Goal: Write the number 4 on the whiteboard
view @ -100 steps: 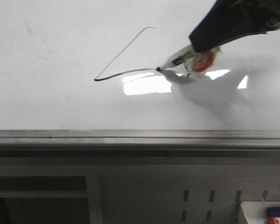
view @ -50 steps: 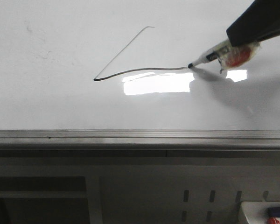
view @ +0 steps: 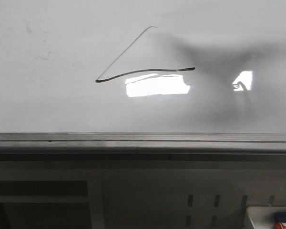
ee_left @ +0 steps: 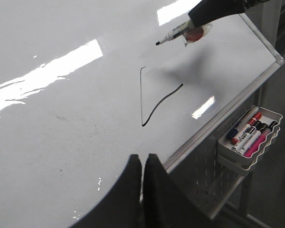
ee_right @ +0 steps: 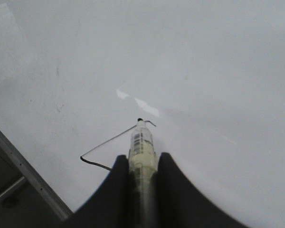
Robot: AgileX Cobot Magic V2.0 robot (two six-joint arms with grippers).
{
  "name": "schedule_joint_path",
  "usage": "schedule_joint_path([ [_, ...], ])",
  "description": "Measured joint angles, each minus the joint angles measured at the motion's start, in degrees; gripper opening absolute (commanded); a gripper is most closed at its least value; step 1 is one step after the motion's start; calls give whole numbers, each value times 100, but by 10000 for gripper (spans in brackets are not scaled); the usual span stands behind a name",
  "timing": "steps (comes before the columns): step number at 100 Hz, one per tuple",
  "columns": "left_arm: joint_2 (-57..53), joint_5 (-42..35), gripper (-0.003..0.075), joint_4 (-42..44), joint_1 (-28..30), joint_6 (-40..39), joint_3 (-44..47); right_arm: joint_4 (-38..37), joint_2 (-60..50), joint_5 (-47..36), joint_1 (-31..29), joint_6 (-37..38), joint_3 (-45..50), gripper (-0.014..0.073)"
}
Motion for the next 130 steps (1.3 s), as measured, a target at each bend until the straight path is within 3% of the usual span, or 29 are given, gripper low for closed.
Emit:
schedule_joint_path([
  [56, 0, -11, -20, -342, 0, 0, 0, 0, 505, 45, 209, -179, -228, -43],
  [93, 0, -11, -20, -592, 0, 0, 0, -82, 724, -557, 345, -284, -242, -43],
  [130, 0, -11, -20, -637, 0, 0, 0, -106, 828, -556, 345, -284, -179, -43],
])
